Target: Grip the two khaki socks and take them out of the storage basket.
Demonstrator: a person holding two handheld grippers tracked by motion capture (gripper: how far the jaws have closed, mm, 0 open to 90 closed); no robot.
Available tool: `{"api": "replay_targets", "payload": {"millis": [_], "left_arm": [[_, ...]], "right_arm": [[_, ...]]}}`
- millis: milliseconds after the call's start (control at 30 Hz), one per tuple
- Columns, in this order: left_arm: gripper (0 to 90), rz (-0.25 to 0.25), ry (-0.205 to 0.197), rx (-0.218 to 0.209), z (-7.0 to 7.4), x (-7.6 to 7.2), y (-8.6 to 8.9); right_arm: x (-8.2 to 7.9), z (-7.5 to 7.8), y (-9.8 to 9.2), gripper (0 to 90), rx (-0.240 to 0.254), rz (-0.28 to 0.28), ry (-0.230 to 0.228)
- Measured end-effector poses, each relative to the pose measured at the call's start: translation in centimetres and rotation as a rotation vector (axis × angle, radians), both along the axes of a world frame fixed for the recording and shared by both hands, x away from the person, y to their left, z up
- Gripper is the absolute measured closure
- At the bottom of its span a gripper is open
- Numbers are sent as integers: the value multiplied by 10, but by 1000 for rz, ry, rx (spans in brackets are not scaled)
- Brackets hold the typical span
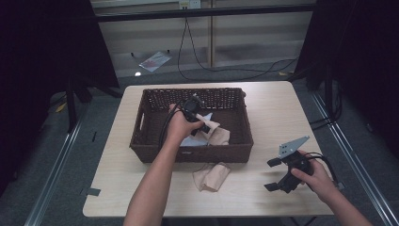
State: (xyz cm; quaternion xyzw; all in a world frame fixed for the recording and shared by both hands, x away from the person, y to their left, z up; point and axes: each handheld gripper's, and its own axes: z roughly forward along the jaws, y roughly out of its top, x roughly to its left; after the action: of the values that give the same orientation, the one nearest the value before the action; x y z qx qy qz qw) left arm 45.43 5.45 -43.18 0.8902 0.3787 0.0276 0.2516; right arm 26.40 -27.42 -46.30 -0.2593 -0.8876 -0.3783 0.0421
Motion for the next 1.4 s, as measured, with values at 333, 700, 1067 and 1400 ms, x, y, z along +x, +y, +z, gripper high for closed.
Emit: {"api": "replay_targets", "payload": {"millis": [333, 700, 1067, 1400], "left_arm": [[413, -33, 36, 11, -12, 2, -2], [807, -59, 81, -8, -6, 1, 3], [817, -91, 130, -8, 21, -9, 11], [817, -125, 137, -20, 51, -14, 19]], "right_arm": [[0, 0, -1, 16, 2, 2, -3], [0, 0, -1, 16, 4, -3, 0], [0, 0, -1, 16, 4, -4, 1], [0, -1, 0, 16, -3, -2, 2]]}}
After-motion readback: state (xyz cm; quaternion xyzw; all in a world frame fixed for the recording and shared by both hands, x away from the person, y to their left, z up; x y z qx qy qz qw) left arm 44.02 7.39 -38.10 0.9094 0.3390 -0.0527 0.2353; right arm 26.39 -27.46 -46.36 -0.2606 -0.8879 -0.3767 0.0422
